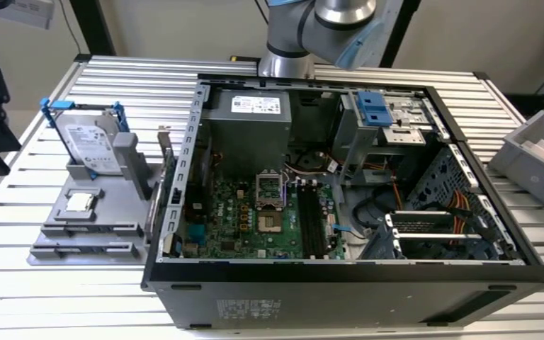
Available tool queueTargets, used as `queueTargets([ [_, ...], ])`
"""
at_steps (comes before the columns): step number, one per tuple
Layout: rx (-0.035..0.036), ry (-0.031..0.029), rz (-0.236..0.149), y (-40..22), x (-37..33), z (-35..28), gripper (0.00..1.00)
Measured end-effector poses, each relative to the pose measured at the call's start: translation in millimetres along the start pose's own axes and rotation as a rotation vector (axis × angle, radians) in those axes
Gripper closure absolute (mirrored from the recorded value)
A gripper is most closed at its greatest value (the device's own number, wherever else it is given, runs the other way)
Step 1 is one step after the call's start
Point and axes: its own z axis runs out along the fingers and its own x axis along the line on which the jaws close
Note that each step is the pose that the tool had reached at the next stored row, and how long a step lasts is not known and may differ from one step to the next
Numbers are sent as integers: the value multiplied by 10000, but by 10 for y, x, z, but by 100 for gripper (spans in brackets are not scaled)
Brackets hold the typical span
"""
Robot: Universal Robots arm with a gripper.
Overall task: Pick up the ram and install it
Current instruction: 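Pick up the ram and move it above insertion slot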
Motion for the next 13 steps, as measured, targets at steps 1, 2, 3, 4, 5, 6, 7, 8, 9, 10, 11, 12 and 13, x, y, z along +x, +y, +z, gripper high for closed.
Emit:
queueTargets([
  [1, 0, 1, -15, 0, 0, 0, 0],
  [2, 0, 1, -28, 0, 0, 0, 0],
  [3, 0, 2, -42, 0, 0, 0, 0],
  [4, 0, 2, -55, 0, 0, 0, 0],
  [5, 0, 2, -55, 0, 0, 0, 0],
  [6, 0, 1, -56, 0, 0, 0, 0],
  [7, 1, -1, -55, 0, 0, 0, 0],
  [8, 1, -2, -55, 0, 0, 0, 0],
  [9, 1, -3, -55, 0, -1, 0, 0],
  [10, 1, -4, -56, 0, -1, 0, 0],
  [11, -1, -4, -56, 0, 0, -1, 0],
  [12, 0, -5, -56, 0, 0, -1, 0],
  [13, 0, -6, -55, 0, 0, -1, 0],
])
